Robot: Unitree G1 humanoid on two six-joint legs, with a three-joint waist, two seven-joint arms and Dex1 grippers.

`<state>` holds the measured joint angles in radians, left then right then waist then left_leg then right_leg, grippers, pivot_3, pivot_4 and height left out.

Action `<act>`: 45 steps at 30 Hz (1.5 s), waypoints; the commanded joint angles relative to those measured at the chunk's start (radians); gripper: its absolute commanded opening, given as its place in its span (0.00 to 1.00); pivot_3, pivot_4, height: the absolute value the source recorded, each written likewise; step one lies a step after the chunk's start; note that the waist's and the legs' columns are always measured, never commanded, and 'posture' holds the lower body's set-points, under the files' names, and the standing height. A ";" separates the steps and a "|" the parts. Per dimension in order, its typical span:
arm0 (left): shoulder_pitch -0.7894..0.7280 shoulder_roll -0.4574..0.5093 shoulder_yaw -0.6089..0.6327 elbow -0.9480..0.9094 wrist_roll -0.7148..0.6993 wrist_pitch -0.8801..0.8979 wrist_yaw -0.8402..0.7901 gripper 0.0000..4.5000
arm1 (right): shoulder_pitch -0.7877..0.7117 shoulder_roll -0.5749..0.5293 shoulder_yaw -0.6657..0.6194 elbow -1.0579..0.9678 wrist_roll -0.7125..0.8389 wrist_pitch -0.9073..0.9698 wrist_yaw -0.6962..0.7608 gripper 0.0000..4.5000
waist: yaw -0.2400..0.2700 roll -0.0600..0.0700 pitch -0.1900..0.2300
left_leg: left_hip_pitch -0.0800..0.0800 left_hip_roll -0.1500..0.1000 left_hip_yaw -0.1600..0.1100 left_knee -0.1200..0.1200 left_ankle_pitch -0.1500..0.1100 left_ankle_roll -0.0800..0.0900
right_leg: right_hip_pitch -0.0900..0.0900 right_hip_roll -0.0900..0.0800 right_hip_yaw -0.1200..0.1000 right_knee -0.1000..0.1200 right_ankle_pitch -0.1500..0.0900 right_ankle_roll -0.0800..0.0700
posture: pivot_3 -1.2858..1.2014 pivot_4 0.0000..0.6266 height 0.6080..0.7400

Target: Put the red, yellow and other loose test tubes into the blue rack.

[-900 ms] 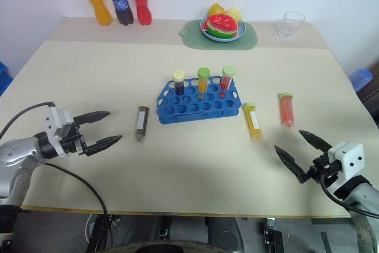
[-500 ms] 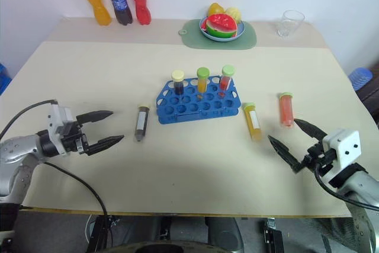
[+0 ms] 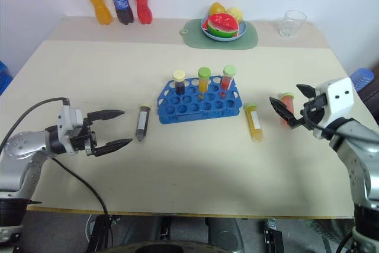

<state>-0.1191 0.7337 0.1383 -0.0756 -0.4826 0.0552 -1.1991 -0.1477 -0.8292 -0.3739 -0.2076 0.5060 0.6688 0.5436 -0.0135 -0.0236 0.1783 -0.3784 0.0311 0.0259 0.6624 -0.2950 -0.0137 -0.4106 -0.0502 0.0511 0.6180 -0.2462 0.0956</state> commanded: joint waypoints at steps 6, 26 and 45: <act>-0.080 -0.010 -0.034 -0.077 -0.030 0.034 -0.010 1.00 | -0.348 -0.106 0.214 0.375 -0.112 0.314 0.001 0.99 | -0.008 0.001 0.000 | -0.005 0.000 0.002 0.001 0.000 0.000 | -0.005 0.001 0.001 0.001 0.000 0.000 | 0.52 0.24 1.00; 0.021 -0.025 -0.020 -0.183 -0.040 0.076 0.025 1.00 | -0.959 -0.005 0.681 1.237 -0.524 0.199 0.405 0.34 | -0.007 0.005 0.003 | -0.014 -0.001 0.004 0.003 0.000 0.001 | -0.019 0.004 0.001 0.011 0.003 0.004 | 0.52 0.24 1.00; 0.007 -0.061 -0.031 -0.137 -0.029 0.056 0.058 1.00 | -0.248 0.164 0.054 0.171 -0.124 -0.241 0.384 0.17 | 0.000 0.006 0.003 | -0.013 -0.001 0.001 0.004 0.000 0.001 | -0.017 0.005 0.000 0.013 0.003 0.005 | 0.52 0.24 1.00</act>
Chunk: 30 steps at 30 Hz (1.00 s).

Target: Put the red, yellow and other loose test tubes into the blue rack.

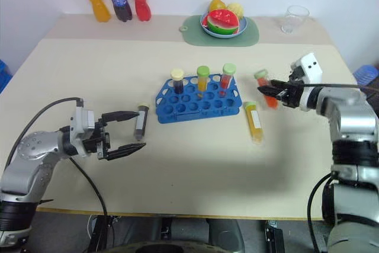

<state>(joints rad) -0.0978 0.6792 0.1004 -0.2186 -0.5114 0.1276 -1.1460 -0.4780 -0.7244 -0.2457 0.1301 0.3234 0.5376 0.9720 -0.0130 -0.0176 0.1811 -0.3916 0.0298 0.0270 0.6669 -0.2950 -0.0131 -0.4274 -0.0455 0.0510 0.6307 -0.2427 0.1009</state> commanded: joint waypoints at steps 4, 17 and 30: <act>-0.048 -0.017 0.002 0.051 0.000 -0.022 -0.003 1.00 | 0.243 0.233 -0.026 -0.321 -0.001 -0.338 -0.168 0.17 | -0.006 0.000 0.000 | 0.001 0.000 0.000 0.000 0.000 0.000 | 0.001 0.001 0.000 0.001 0.000 0.000 | 0.52 0.24 1.00; -0.117 -0.038 0.004 0.083 -0.010 0.006 0.000 1.00 | 0.168 0.486 0.138 -0.129 -0.077 -0.638 -0.333 0.17 | -0.001 0.000 0.000 | 0.001 0.000 0.001 0.000 0.001 -0.001 | 0.000 0.000 0.001 0.002 0.000 0.000 | 0.52 0.24 1.00; -0.077 -0.029 0.024 0.030 -0.017 0.014 0.031 1.00 | 0.127 0.489 0.119 -0.001 -0.045 -0.713 -0.378 0.17 | -0.006 0.000 0.000 | 0.002 0.000 0.001 0.000 0.001 -0.001 | 0.000 0.000 0.001 0.002 0.000 -0.001 | 0.52 0.24 1.00</act>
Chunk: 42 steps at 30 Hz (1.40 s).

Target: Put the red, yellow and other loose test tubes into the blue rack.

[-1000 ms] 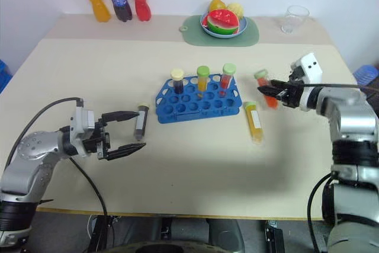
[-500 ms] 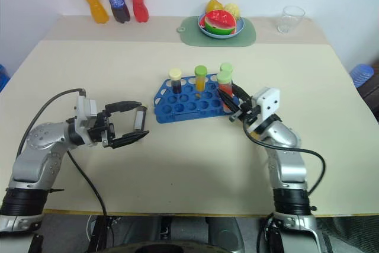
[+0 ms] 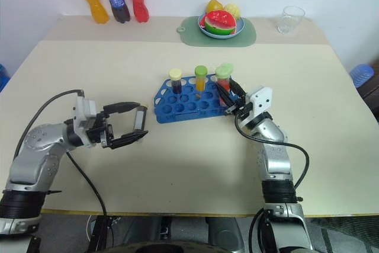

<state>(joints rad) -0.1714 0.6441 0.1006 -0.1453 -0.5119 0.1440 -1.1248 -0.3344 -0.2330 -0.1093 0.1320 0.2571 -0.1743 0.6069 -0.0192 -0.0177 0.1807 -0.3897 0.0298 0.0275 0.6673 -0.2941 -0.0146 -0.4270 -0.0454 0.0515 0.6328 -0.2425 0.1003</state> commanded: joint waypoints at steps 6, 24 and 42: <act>0.001 0.005 0.019 -0.052 -0.018 -0.001 0.018 1.00 | -0.019 -0.008 -0.014 0.024 0.021 -0.009 -0.013 0.17 | 0.000 0.000 0.000 | 0.000 0.000 0.000 0.000 0.000 0.000 | 0.000 0.000 0.000 0.000 0.000 0.000 | 0.52 0.24 1.00; -0.001 0.005 0.015 -0.066 -0.020 0.008 0.026 1.00 | 0.022 0.010 0.011 0.082 0.037 -0.055 0.008 0.28 | 0.000 0.000 -0.001 | 0.000 0.000 0.000 0.000 0.000 0.000 | 0.000 0.000 0.000 0.000 0.000 0.000 | 0.52 0.24 1.00; -0.002 -0.019 0.003 -0.066 -0.015 0.009 0.036 1.00 | 0.252 -0.346 -0.031 -0.495 0.070 0.380 0.049 1.00 | 0.006 0.000 0.000 | 0.000 0.000 0.000 0.000 0.000 0.000 | 0.000 0.000 0.000 0.000 0.000 0.000 | 0.52 0.24 1.00</act>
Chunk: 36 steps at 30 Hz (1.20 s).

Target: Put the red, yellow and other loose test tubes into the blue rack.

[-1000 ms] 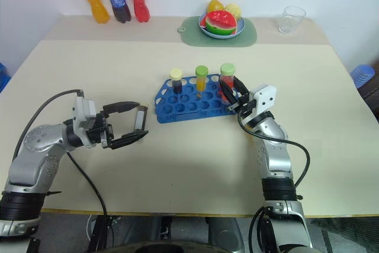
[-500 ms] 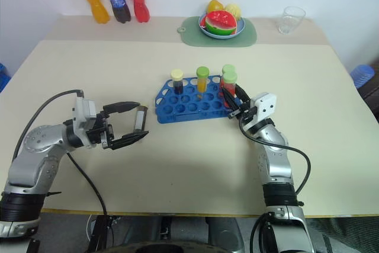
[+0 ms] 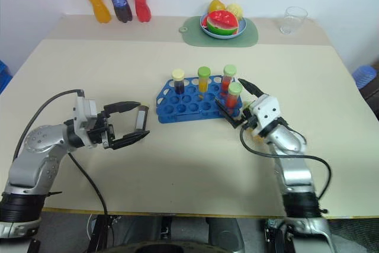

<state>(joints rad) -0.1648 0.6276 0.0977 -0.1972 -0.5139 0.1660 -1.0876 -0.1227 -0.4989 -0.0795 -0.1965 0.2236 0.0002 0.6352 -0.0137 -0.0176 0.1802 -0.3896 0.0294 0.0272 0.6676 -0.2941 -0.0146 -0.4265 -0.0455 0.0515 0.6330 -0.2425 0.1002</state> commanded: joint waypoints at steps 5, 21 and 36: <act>-0.016 -0.017 -0.011 0.000 -0.006 -0.019 -0.011 1.00 | -0.034 -0.207 -0.145 -0.270 0.204 0.801 -0.145 1.00 | -0.008 -0.001 -0.001 | 0.001 0.000 0.000 0.000 0.000 0.000 | 0.000 0.001 0.000 0.000 0.000 0.000 | 0.52 0.24 1.00; 0.031 -0.022 -0.013 -0.058 -0.014 -0.008 0.012 1.00 | -0.508 -0.297 0.003 0.047 0.279 1.498 -0.113 1.00 | -0.002 -0.001 -0.001 | -0.002 0.000 0.000 0.000 0.000 0.001 | -0.001 0.001 0.000 -0.002 0.001 -0.001 | 0.52 0.24 1.00; 0.091 -0.005 0.006 -0.127 -0.030 0.010 0.049 1.00 | -0.600 -0.284 0.267 0.291 0.164 1.304 -0.020 0.88 | -0.008 -0.004 -0.003 | -0.001 0.001 0.000 0.000 0.000 0.001 | -0.001 0.001 0.000 -0.002 0.001 -0.001 | 0.52 0.24 1.00</act>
<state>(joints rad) -0.0799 0.6116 0.0758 -0.2884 -0.5278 0.1746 -1.0413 -0.7161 -0.7734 0.1608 0.0721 0.4064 1.3359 0.6016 -0.0221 -0.0218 0.1776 -0.3904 0.0300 0.0275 0.6678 -0.2942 -0.0141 -0.4272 -0.0446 0.0515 0.6312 -0.2418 0.0993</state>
